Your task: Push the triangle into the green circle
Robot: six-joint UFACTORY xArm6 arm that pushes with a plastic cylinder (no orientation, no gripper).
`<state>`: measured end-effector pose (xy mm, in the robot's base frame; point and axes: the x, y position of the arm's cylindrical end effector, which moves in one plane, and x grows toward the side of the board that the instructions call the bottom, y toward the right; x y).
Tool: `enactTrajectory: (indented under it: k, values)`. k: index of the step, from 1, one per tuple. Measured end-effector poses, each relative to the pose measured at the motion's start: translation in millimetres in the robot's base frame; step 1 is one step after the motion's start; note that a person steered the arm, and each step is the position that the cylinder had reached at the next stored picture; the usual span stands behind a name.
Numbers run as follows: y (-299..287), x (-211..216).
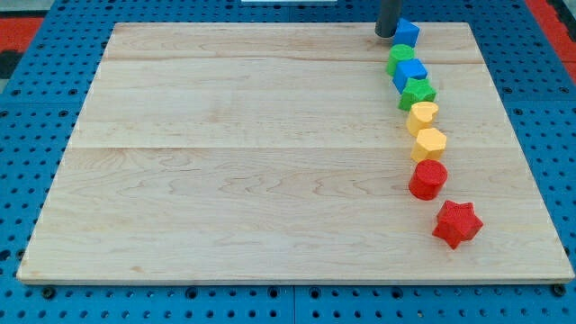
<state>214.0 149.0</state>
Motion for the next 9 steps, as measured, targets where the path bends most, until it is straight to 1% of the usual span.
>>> enactTrajectory:
  k: [1, 2, 3, 4, 5, 6, 7, 8, 9]
  values:
    - [-4.8, -21.2]
    - [4.3, -21.6]
    - [32.8, -21.6]
    - [42.3, -21.3]
    - [42.1, -7.1]
    - [21.8, -5.3]
    - [11.2, 12.5]
    - [18.9, -11.0]
    - [12.4, -20.8]
